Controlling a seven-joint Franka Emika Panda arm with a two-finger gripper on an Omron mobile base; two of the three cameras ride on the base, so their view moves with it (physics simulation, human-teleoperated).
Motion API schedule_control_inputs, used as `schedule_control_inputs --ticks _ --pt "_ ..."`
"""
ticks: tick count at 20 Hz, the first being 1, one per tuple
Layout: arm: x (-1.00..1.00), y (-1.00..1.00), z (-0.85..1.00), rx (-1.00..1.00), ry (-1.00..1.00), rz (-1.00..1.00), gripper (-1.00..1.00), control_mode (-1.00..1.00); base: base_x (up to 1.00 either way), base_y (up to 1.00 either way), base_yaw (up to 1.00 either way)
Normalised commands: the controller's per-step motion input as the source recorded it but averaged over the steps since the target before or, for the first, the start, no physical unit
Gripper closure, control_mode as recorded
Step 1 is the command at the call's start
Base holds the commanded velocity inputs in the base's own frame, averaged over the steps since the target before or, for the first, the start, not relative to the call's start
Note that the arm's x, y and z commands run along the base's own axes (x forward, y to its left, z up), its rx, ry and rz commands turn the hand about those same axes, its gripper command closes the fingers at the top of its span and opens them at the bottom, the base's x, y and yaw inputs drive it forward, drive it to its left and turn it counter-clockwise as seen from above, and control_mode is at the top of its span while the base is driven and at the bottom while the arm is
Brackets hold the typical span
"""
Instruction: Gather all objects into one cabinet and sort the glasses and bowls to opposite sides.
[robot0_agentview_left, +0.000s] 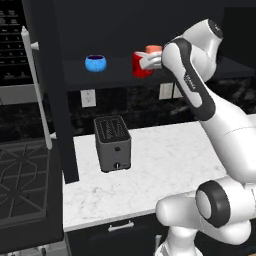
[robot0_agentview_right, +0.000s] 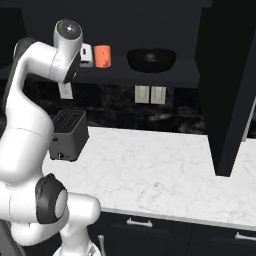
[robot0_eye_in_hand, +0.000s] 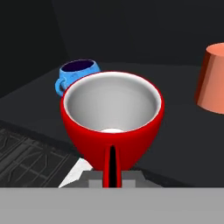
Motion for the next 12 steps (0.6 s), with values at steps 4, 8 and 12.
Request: schedule_control_inputs --ticks 4,8,12 --pt "0.47 0.00 -0.14 0.00 -0.01 -0.02 1.00 -1.00 0.00 0.00 0.00" --pt "0.36 0.00 -0.03 0.00 0.00 -0.02 1.00 -1.00 0.00 0.00 0.00" --pt "0.58 0.00 -0.09 -0.07 0.00 -0.03 1.00 -1.00 0.00 0.00 0.00"
